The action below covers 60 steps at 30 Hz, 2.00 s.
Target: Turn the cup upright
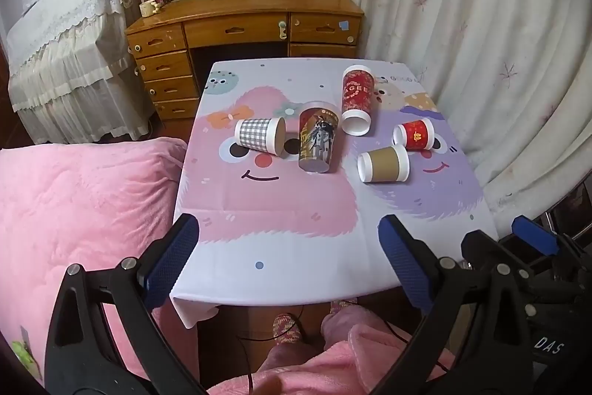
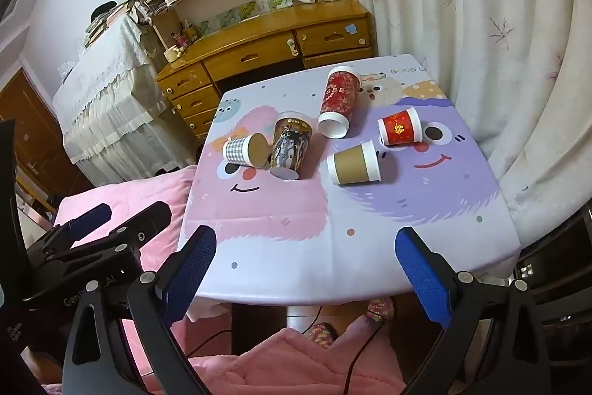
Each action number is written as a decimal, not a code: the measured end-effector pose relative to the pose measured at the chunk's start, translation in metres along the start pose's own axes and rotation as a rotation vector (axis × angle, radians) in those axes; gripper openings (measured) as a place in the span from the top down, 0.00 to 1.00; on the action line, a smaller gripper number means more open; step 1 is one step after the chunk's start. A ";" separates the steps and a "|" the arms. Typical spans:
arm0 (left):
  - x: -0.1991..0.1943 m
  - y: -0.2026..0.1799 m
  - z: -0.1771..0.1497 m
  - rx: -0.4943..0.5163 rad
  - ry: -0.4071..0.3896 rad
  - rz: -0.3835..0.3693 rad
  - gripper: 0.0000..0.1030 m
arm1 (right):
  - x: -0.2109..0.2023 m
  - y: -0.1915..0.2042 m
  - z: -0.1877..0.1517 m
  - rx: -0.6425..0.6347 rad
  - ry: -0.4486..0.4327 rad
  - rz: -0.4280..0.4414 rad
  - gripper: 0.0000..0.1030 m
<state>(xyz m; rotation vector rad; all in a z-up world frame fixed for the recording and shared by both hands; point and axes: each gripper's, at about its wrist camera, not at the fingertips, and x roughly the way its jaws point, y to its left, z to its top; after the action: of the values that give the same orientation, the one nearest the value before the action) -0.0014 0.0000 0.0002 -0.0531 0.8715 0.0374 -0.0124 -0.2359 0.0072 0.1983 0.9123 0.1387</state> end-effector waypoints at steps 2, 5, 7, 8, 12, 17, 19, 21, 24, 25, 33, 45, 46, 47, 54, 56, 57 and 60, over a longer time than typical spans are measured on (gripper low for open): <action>-0.002 0.001 -0.002 -0.001 0.000 0.005 0.06 | 0.002 -0.001 0.003 0.006 0.004 0.006 0.04; 0.003 0.001 -0.006 0.002 0.024 -0.006 0.06 | 0.005 -0.001 0.006 0.010 0.001 0.003 0.04; 0.005 0.000 -0.007 0.002 0.028 -0.006 0.06 | 0.005 -0.002 0.007 0.013 -0.001 0.003 0.04; 0.007 0.000 -0.009 0.001 0.031 -0.006 0.06 | 0.008 0.000 -0.002 0.013 0.001 0.002 0.04; 0.017 0.009 -0.001 -0.010 0.063 -0.014 0.06 | 0.017 0.005 -0.006 0.011 0.021 -0.006 0.04; 0.022 0.012 0.000 -0.010 0.074 -0.018 0.06 | 0.022 0.006 -0.001 0.013 0.049 -0.006 0.04; 0.025 0.013 0.000 -0.010 0.082 -0.018 0.06 | 0.022 0.006 -0.003 0.013 0.050 -0.012 0.04; 0.027 0.015 -0.002 -0.011 0.091 -0.018 0.06 | 0.025 0.008 -0.004 0.011 0.054 -0.025 0.04; 0.031 0.016 -0.004 -0.011 0.099 -0.027 0.06 | 0.027 0.012 -0.007 0.010 0.060 -0.035 0.04; 0.032 0.017 -0.004 -0.011 0.100 -0.031 0.06 | 0.028 0.012 -0.008 0.010 0.061 -0.038 0.04; 0.036 0.019 -0.006 -0.007 0.112 -0.058 0.06 | 0.027 0.010 -0.008 0.007 0.061 -0.068 0.04; 0.036 0.018 -0.005 0.010 0.108 -0.055 0.06 | 0.016 0.008 -0.009 0.029 0.030 -0.076 0.04; 0.036 0.019 -0.005 0.009 0.107 -0.056 0.06 | 0.016 0.007 -0.009 0.030 0.029 -0.074 0.04; 0.035 0.019 -0.005 0.010 0.108 -0.056 0.06 | 0.016 0.009 -0.009 0.030 0.029 -0.073 0.04; 0.036 0.020 -0.007 0.010 0.106 -0.060 0.06 | 0.023 0.018 -0.012 0.022 0.041 -0.064 0.05; 0.035 0.022 -0.009 0.014 0.110 -0.062 0.06 | 0.027 0.021 -0.013 0.021 0.045 -0.066 0.05; 0.036 0.025 -0.011 0.018 0.110 -0.064 0.06 | 0.027 0.021 -0.014 0.022 0.046 -0.067 0.05; 0.037 0.025 -0.011 0.025 0.114 -0.070 0.06 | 0.029 0.021 -0.015 0.034 0.048 -0.069 0.06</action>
<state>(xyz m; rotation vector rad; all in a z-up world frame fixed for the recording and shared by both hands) 0.0125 0.0248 -0.0363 -0.0630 0.9830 -0.0423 -0.0080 -0.2083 -0.0193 0.1958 0.9691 0.0642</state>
